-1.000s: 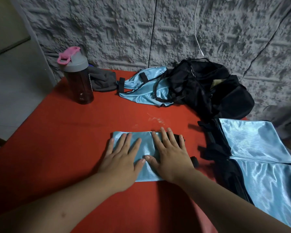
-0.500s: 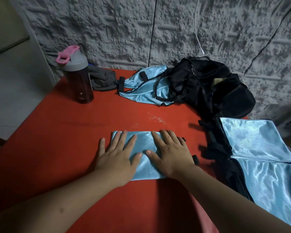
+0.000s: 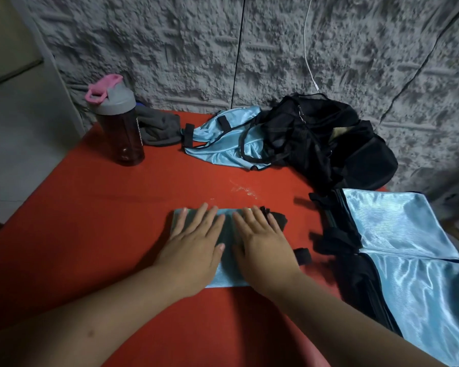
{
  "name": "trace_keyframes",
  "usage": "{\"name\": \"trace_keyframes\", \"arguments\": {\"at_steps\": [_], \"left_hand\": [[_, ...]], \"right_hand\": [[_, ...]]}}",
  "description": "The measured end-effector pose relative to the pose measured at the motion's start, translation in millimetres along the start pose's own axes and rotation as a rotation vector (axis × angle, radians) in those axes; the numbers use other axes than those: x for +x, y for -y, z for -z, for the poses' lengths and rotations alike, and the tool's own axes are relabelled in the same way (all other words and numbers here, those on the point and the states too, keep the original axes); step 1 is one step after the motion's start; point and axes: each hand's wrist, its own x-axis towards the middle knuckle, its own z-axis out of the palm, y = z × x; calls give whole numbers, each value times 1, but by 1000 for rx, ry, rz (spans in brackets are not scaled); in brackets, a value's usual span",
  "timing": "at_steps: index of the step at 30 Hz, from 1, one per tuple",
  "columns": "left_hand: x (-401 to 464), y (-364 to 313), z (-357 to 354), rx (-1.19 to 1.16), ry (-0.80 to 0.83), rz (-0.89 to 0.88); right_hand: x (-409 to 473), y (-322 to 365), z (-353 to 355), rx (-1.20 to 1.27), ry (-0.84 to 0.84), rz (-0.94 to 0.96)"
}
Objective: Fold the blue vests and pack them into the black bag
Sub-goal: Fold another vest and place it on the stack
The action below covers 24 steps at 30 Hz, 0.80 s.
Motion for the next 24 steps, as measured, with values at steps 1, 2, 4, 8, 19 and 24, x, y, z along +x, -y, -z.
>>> {"name": "trace_keyframes", "arguments": {"at_steps": [1,2,4,8,19,24], "left_hand": [[1,0,-3,-13,18,-26],[0,1,-7,-25,44,-29],[-1,3,-10,-49,77,3],[0,3,-9,-66,64,86],[-2,17,-4,-27,122,200],[-4,13,-3,-5,101,204]], "right_hand": [[-5,-2,-6,9,49,11],[-8,-4,-8,19,92,11],[-11,-10,-11,24,143,10],[-8,-9,-7,46,169,-26],[-9,-5,-7,26,199,-91],[-10,-4,-9,18,182,-91]]}}
